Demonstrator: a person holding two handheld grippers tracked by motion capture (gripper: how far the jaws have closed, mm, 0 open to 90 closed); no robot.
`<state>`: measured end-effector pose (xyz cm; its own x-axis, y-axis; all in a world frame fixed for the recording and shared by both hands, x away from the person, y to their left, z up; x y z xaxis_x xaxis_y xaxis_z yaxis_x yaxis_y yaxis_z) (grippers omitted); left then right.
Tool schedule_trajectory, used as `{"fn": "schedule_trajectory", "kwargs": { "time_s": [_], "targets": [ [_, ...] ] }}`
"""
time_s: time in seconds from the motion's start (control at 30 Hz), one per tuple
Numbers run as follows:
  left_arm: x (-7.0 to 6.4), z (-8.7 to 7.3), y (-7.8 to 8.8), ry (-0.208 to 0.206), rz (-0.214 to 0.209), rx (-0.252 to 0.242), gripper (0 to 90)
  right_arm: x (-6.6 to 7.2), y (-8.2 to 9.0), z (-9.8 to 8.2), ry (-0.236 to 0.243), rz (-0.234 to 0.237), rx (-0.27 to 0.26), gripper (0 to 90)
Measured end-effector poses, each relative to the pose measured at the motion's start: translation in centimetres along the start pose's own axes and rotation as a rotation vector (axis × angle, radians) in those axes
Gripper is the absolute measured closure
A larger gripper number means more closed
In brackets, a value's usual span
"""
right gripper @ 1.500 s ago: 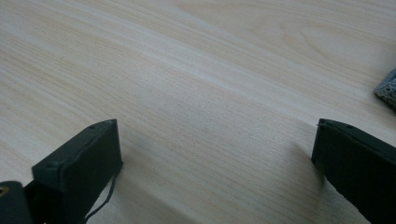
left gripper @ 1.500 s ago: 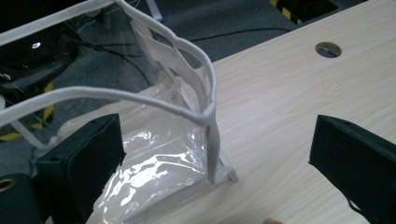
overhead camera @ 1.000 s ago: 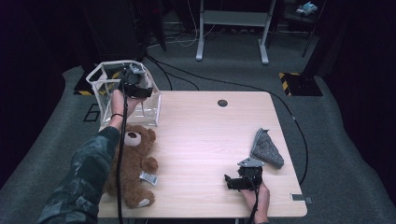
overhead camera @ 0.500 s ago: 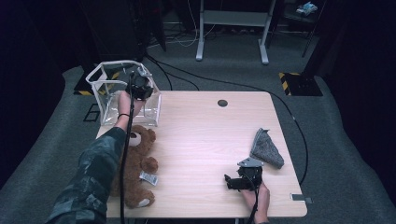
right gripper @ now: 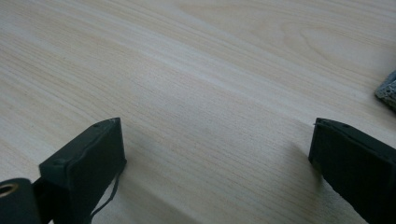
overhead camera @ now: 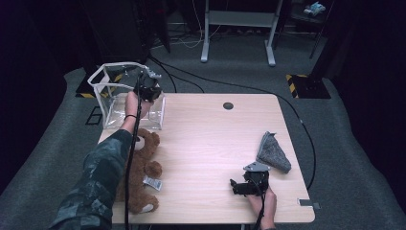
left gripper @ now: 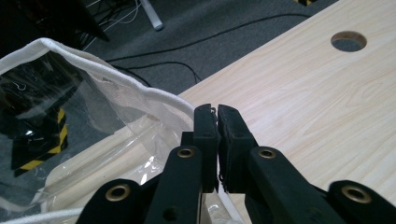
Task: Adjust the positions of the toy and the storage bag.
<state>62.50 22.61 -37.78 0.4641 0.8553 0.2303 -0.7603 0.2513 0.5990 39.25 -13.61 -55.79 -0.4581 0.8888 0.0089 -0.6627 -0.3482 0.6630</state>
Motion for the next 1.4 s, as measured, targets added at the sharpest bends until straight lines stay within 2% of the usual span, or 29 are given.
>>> {"fn": "schedule_trajectory", "kwargs": {
  "time_s": [0.13,0.17,0.2,0.23,0.27,0.33,0.43,0.5,0.6,0.7,0.83,0.87,1.27,1.4],
  "targets": [
    [-0.3,0.0,-0.2,0.007,0.025,0.024,86.9,0.0,0.0,0.0,0.0,0.0,0.0,2.7],
    [-0.4,0.0,-0.3,0.001,0.044,0.05,86.2,0.0,0.0,0.0,0.0,0.0,0.0,2.7],
    [-0.4,0.0,-0.3,0.001,0.044,0.05,83.9,0.0,0.0,0.0,0.0,0.0,0.0,2.7],
    [-0.5,-0.1,-0.4,-0.016,0.06,0.074,81.0,0.0,0.0,0.0,0.0,0.0,0.0,2.8],
    [-0.4,-0.2,-0.5,-0.006,0.069,0.078,80.4,0.0,0.0,0.0,0.001,0.0,0.0,2.8],
    [-0.3,-0.3,-0.6,-0.001,0.082,0.086,83.7,0.0,0.0,0.0,0.001,0.0,0.0,2.8],
    [-0.1,-0.4,-0.6,0.009,0.071,0.069,86.7,0.0,0.0,0.0,0.001,0.0,0.0,2.8],
    [-0.3,-0.3,-0.7,0.005,0.067,0.063,87.0,0.0,0.0,0.0,-0.001,0.0,0.0,2.8],
    [-0.6,-0.1,-0.6,-0.011,0.039,0.05,87.2,0.0,0.0,0.0,0.0,0.0,0.0,2.8],
    [-1.5,0.4,-0.8,-0.035,0.013,0.032,87.1,0.0,0.0,0.0,0.0,0.0,0.0,2.8],
    [-2.3,0.7,-0.9,-0.046,-0.005,0.023,87.1,0.0,0.0,0.0,0.001,0.0,0.0,2.9],
    [-2.8,0.9,-0.9,-0.056,-0.023,0.02,87.1,0.0,0.0,0.0,0.0,0.0,0.0,2.9],
    [-5.5,2.0,-1.2,-0.099,-0.09,-0.007,87.1,0.0,0.0,0.0,-0.002,-0.002,-0.001,2.9],
    [-6.2,2.3,-1.1,-0.101,-0.111,-0.015,87.1,0.0,0.0,0.0,-0.001,-0.003,-0.001,2.9]
  ]
}}
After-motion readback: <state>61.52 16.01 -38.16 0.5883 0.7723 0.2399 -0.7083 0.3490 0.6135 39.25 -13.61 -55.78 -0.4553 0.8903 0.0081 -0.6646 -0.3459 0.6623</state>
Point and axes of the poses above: each handheld gripper's, and its own axes: y roughly backward along the jaws, z roughly out of its top, x roughly to its left, the point moved 4 cm from there along -y, roughly forward along the jaws, and after that the axes turned 2 degrees about -x, right-handed, at the moved point
